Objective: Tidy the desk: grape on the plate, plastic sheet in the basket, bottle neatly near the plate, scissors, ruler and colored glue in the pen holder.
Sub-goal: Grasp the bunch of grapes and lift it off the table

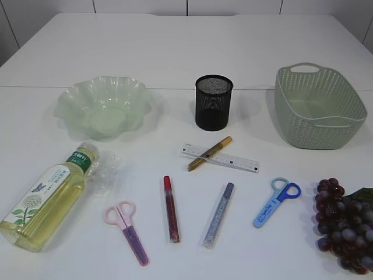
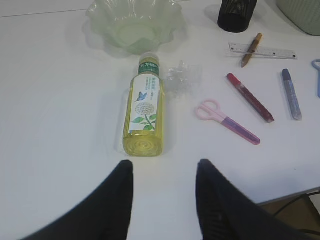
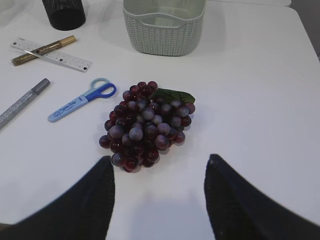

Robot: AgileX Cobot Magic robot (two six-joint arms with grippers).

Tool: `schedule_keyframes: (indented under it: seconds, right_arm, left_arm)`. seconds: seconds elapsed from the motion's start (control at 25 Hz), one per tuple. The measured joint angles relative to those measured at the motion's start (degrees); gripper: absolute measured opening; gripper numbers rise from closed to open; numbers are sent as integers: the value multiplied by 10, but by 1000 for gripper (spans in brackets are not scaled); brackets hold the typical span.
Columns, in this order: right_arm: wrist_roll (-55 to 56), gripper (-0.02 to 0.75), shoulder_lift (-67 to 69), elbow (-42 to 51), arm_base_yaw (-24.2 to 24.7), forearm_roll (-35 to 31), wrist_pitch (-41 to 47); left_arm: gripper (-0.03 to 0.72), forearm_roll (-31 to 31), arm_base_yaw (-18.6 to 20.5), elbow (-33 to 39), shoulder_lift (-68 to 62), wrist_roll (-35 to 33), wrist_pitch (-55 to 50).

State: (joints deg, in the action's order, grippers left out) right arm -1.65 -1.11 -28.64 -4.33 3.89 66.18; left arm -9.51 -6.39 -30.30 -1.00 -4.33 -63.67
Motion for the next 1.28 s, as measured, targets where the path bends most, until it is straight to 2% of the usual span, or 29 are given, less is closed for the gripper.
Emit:
schedule_keyframes:
  seconds: [0.16,0.36,0.6,0.8,1.28]
  right_arm:
    - [17,452,0,0,0,-4,0]
    - [123,453,19,-6,0,2,5]
    - [248,456,182,-46,0,-30,5]
    - [307,529,345,-92,0,-42,4]
    - [330,547,612,-185,0,-62,22]
  left_arm:
    - [306,0,0,0,0,0,0]
    - [306,-1,0,0,0,0,0]
    - [305,-3,0,0,0,0,0]
    - [305,-5,0,0,0,0,0]
    - [305,-5,0,0,0,0,0]
